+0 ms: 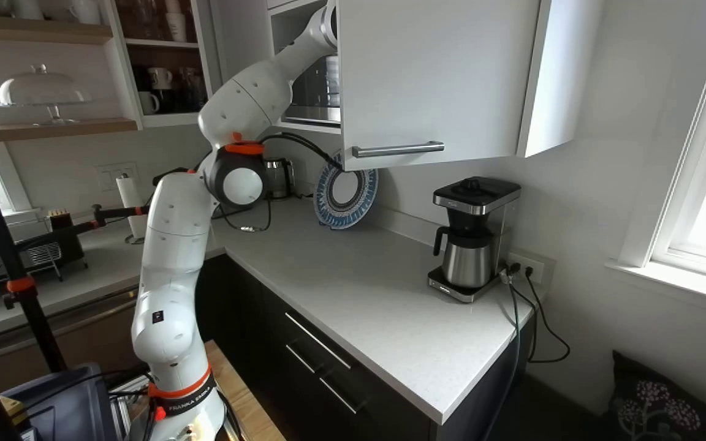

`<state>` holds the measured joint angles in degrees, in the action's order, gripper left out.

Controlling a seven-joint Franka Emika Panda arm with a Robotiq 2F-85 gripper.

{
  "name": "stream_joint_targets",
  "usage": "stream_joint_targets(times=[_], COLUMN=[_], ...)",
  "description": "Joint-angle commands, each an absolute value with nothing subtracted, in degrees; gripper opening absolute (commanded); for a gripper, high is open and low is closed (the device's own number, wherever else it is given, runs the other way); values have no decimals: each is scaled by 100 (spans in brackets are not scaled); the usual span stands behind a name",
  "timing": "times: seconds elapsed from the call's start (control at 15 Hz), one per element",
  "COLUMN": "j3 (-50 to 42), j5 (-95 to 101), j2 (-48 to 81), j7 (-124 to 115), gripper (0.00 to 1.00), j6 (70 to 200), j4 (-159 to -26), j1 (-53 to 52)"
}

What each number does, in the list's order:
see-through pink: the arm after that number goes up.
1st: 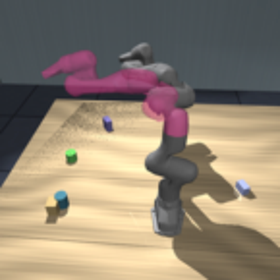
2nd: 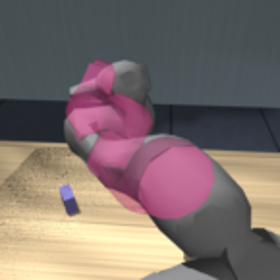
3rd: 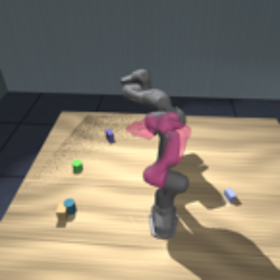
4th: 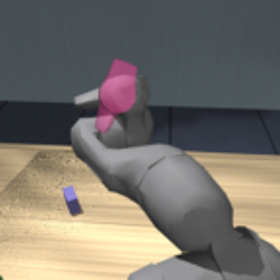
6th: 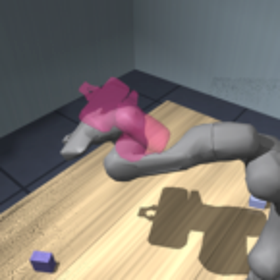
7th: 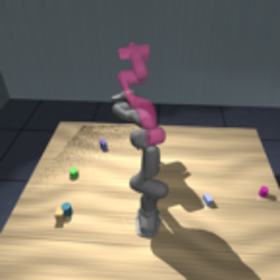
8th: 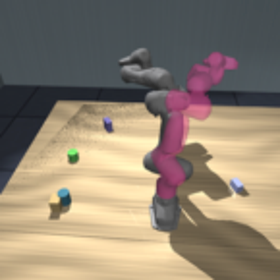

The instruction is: Put the white cup in the top right cabinet and then close the cabinet door

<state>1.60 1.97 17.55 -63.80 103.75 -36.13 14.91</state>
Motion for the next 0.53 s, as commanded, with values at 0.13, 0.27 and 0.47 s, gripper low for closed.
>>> stream_joint_targets(times=[0.13,0.27,0.47], j3=[229,270,268], j5=[-202,-386,-553], j2=[1679,1618,1477], j7=[-5941,-5602,-5265], gripper=[100,100,100], j6=[10373,10387,10246], j4=[-3434,-3432,-3497], j1=[1731,1807,1845])
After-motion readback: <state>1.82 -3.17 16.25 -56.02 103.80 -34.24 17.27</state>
